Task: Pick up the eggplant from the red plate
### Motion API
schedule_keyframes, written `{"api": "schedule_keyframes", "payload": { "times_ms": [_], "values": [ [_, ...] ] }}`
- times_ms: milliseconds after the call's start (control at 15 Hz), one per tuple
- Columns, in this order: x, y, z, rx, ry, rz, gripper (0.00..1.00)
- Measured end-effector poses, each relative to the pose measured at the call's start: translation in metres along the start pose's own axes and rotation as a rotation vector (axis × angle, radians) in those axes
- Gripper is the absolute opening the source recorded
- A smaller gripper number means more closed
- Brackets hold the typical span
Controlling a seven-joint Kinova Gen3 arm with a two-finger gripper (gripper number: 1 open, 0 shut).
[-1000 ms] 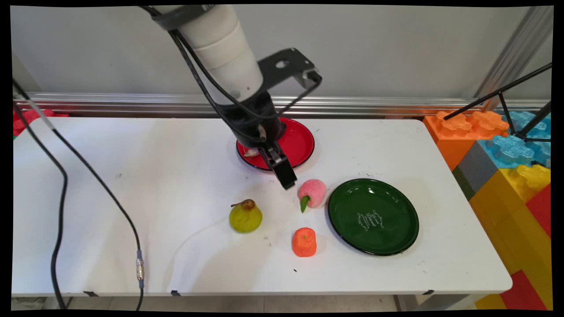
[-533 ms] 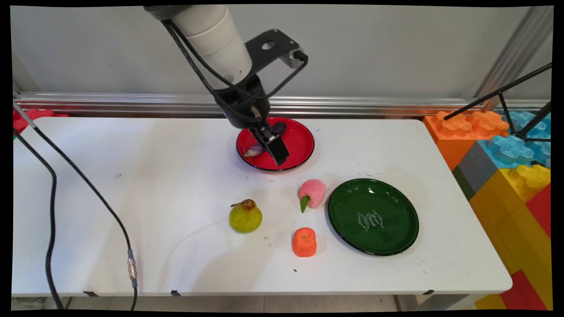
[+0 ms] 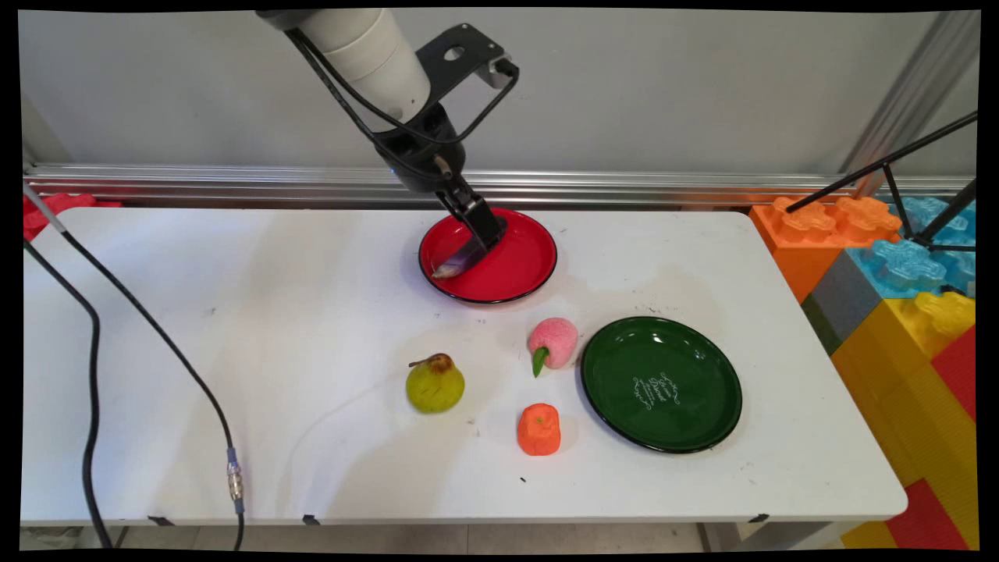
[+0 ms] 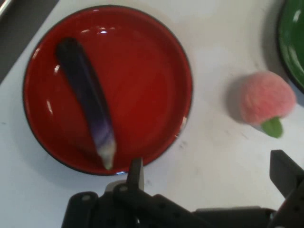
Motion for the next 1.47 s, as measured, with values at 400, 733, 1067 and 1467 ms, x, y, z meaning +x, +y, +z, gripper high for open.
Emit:
{"api": "schedule_keyframes", "payload": {
  "times_ms": [400,733,1067,1467],
  "values": [
    [0.004,-0.032,0.045,0.024,0.034,-0.066,1.00],
    [0.003,-0.054,0.086,0.068,0.047,-0.131,1.00],
    [-0.002,-0.074,0.127,0.088,0.066,-0.188,0.00],
    [-0.011,-0.095,0.169,0.094,0.072,-0.234,0.00]
  ]
}}
